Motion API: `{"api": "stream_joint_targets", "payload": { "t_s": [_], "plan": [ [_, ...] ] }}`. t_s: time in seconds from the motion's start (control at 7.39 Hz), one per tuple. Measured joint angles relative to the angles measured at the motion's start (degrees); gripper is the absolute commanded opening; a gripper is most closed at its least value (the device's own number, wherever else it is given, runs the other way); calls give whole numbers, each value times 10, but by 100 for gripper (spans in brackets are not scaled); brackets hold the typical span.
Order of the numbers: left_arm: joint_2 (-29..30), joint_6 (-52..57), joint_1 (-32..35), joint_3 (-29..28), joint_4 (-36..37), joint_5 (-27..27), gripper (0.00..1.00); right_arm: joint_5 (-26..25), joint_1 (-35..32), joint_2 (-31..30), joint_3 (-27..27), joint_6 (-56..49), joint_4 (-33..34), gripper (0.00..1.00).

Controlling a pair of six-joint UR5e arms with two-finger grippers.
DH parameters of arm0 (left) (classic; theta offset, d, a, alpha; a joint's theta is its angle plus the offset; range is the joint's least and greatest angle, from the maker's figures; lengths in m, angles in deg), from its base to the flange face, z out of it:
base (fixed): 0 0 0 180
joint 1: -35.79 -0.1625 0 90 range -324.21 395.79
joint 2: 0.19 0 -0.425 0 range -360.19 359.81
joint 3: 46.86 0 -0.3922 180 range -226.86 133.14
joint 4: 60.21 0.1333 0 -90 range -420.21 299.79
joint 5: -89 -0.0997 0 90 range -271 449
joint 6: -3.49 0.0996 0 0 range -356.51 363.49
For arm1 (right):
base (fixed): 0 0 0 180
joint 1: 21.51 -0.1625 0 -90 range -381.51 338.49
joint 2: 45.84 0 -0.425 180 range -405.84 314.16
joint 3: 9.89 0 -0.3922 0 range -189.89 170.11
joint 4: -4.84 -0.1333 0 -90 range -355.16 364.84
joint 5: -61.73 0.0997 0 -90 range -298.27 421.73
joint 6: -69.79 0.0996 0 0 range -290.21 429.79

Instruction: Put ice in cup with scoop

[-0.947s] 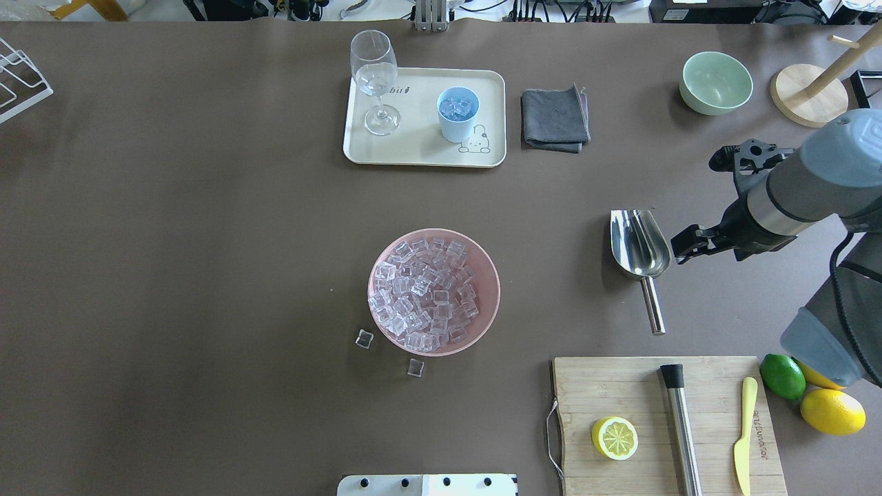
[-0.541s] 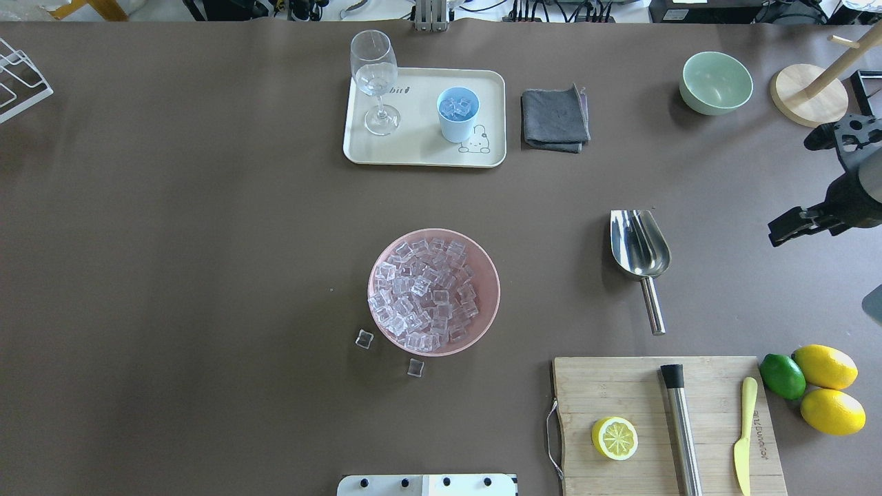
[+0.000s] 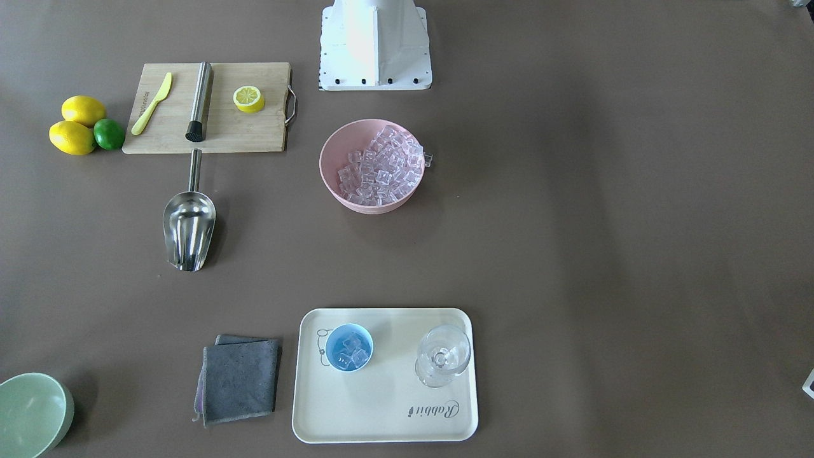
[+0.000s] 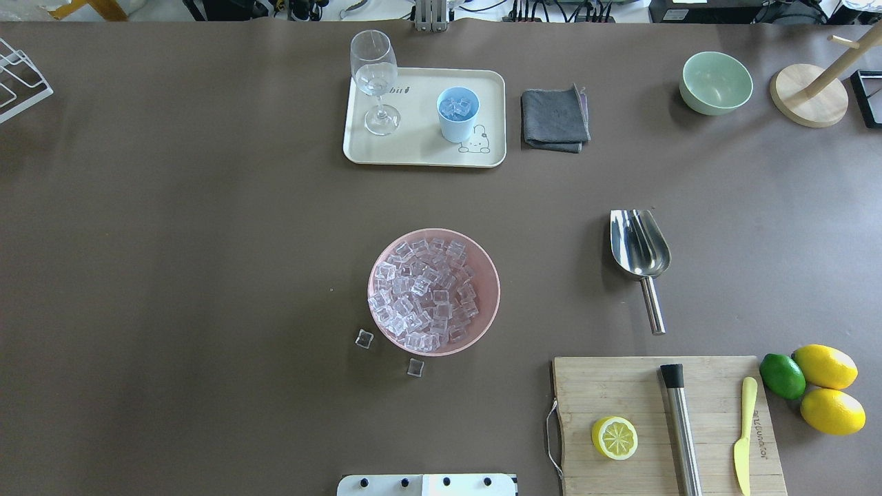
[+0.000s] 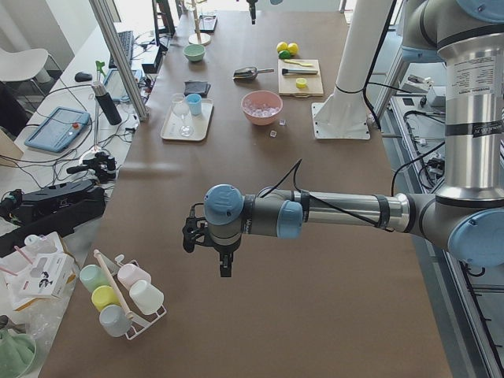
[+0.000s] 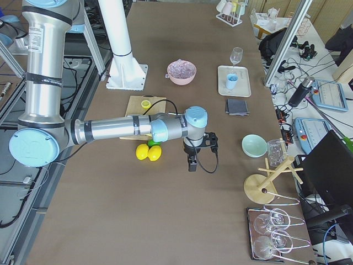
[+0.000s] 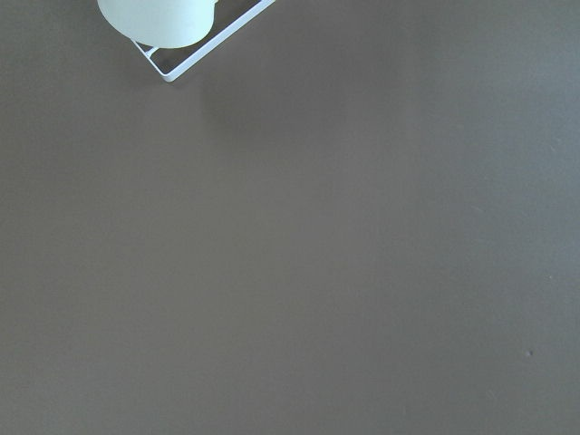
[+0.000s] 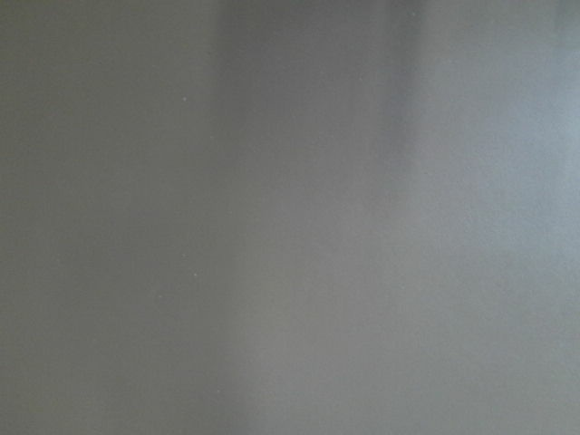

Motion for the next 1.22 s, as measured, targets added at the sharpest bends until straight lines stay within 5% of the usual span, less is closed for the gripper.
{"api": "stream_joint_targets", "payload": {
  "t_s": [0.41,1.22],
  "plan": [
    [0,0,0,-2,0,0,98,18,-76,-17,33,-53,27,100],
    [1,0,0,-5,0,0,98,55,-115,-16,47,11,26,100]
  ]
}}
